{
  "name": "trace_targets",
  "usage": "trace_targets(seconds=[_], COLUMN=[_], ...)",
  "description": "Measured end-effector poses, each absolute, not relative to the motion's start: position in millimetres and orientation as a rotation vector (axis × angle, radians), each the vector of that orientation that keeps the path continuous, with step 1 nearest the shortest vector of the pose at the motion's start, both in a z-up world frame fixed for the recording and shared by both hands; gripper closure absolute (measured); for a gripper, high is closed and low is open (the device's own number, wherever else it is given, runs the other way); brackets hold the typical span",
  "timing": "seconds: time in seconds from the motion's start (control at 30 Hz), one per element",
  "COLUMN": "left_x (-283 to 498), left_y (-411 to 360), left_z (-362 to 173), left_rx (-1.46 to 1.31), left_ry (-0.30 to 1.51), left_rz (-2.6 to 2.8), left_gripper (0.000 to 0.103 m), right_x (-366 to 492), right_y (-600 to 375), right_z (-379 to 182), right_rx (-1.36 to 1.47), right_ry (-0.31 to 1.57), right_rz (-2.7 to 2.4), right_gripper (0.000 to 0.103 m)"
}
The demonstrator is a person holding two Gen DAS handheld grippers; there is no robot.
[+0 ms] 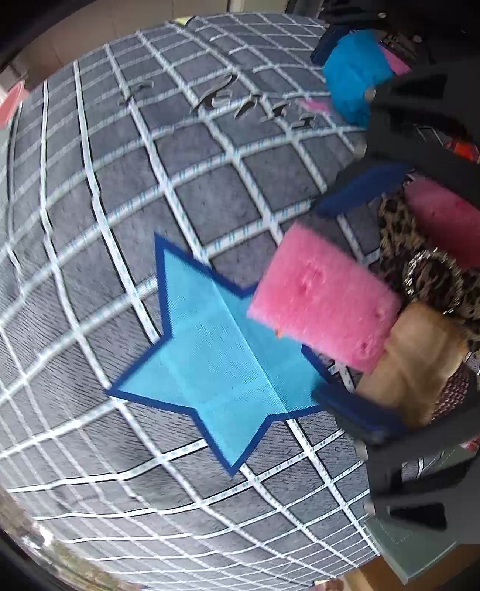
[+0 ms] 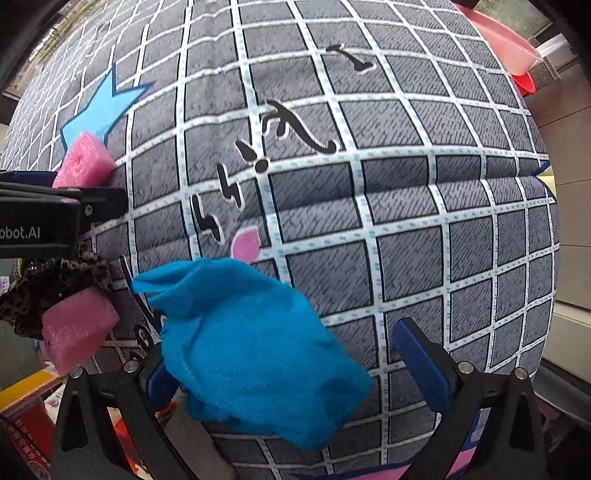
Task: Organize soft objects
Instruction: 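Grasp the pink foam sponge with left tool while right tool grasps the blue cloth, then lift the pink sponge with left tool while right tool lifts the blue cloth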
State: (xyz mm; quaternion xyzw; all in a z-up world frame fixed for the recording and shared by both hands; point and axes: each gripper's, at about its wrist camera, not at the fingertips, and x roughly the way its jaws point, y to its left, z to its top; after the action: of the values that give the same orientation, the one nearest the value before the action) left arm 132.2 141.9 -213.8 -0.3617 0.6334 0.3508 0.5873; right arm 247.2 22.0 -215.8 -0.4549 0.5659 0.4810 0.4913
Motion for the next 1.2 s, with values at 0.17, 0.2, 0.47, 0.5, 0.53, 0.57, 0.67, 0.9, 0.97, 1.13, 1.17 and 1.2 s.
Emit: trace_targets(seconds=[0.17,0.2,0.47,0.5,0.53,0.57,0.67,0.9,0.97,1.13,1.17,1.2], left_x=[139.3,138.3,125.4,122.8,121.9,121.3,117.2,107.0,104.6,98.0,96.8,95.5], left_y=[139.2,139.7,136.4,133.4,130.6,125.7,113.2,79.4,64.3,28.9,22.6,15.0], left_z=[-201.0,-194.8,-127.9,-117.0,-110.3,-105.4,-89.1,-67.2,-59.3,-44.8,-42.8,-40.9], left_rx=[-0.797,-0.804,-0.858,-0.858,-0.855,-0.850,-0.834,-0.839,-0.832,-0.813,-0.812,-0.814], left_ry=[1.450,1.420,1.192,1.160,1.145,1.136,1.114,1.073,1.066,1.066,1.066,1.066], left_rz=[0.796,0.804,0.805,0.795,0.789,0.786,0.772,0.747,0.730,0.694,0.689,0.678], left_gripper=[0.047,0.047,0.047,0.047,0.047,0.046,0.046,0.046,0.046,0.046,0.046,0.046], right_x=[247.3,247.2,275.4,279.4,283.6,288.3,297.4,303.4,302.5,295.1,292.7,289.7], right_y=[12.9,12.1,3.7,2.9,1.1,-1.2,-6.6,-27.4,-37.0,-47.5,-50.8,-53.3], right_z=[-201.3,-198.4,-168.1,-163.6,-158.6,-154.3,-146.1,-121.8,-116.0,-109.1,-107.4,-106.2], right_rx=[-1.083,-1.079,-0.866,-0.842,-0.818,-0.796,-0.757,-0.699,-0.698,-0.696,-0.694,-0.694], right_ry=[1.331,1.328,1.449,1.455,1.459,1.465,1.492,1.521,1.523,1.522,1.524,1.525], right_rz=[1.215,1.232,1.279,1.277,1.274,1.273,1.271,1.258,1.257,1.254,1.254,1.256], right_gripper=[0.050,0.061,0.068,0.068,0.068,0.068,0.068,0.068,0.068,0.068,0.068,0.068])
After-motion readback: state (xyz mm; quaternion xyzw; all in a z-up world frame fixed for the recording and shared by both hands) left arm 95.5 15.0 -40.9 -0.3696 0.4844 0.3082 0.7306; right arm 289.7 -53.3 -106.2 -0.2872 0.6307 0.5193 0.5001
